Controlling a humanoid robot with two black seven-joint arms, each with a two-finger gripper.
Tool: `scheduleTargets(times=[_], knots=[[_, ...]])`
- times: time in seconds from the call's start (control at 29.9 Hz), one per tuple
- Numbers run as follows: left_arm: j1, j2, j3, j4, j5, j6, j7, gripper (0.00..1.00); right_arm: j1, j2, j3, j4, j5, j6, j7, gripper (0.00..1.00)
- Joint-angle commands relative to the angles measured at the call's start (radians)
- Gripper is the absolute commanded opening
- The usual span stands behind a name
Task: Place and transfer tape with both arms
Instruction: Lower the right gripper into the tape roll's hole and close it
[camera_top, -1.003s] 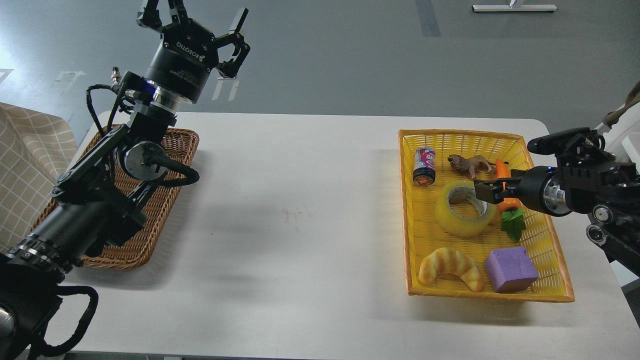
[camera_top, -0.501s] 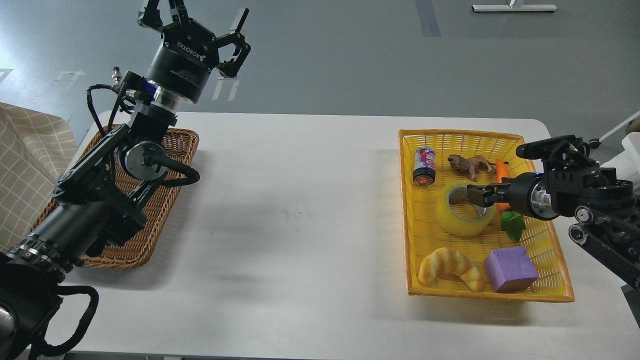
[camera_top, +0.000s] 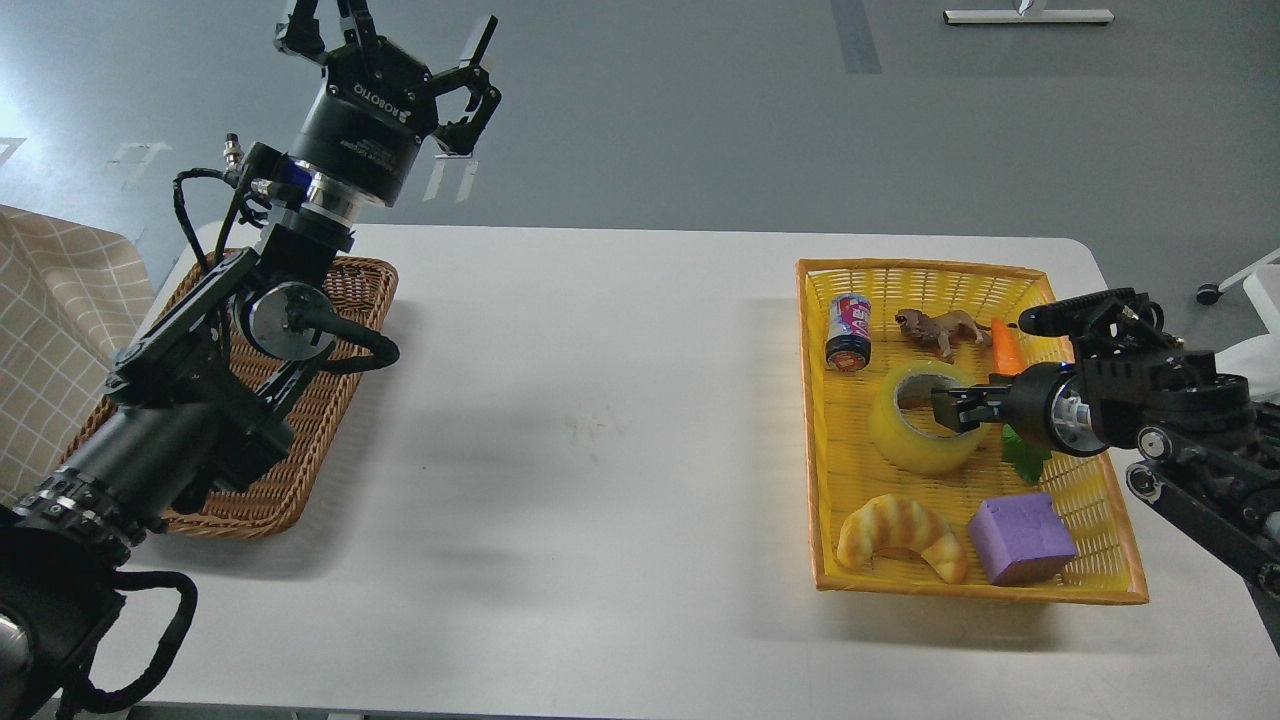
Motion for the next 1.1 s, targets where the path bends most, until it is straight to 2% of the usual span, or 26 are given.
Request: scheduleTargets(times=[0.0,0.4,0.7,0.74,0.77,0.8,0.9,1.07], knots=[[0.001,0.000,0.000,-0.001,0.000,0.000,0.000,0.98,-0.001,0.001,-0.005,-0.003,0.000,0.000,-0.001,0.55],[0.001,0.000,0.002,0.001,0.000,0.000,0.000,0.98,0.001,0.013,-0.005,-0.047,0.005,0.000,0.001,0.41],[0.001,0.001,0.002,0.001,0.000,0.000,0.000,0.98,0.001,0.021,-0.005,-0.047,0.003,0.000,0.001,0.39],[0.001,0.001,0.002,0.001,0.000,0.000,0.000,0.98,0.001,0.021,-0.005,-0.047,0.003,0.000,0.001,0.37],[0.001,0.001,0.000,0.001,0.000,0.000,0.000,0.98,0.004,0.019,-0.007,-0.047,0.008,0.000,0.001,0.20],[0.001,0.001,0.000,0.001,0.000,0.000,0.000,0.98,0.005,0.019,-0.007,-0.050,0.005,0.000,0.001,0.10],[0.003,0.001,0.000,0.001,0.000,0.000,0.000,0.98,0.007,0.016,-0.005,-0.050,0.011,0.000,0.001,0.01],[0.001,0.000,0.001,0.002,0.000,0.000,0.000,0.98,0.013,0.012,-0.004,-0.035,0.014,0.000,0.001,0.00]])
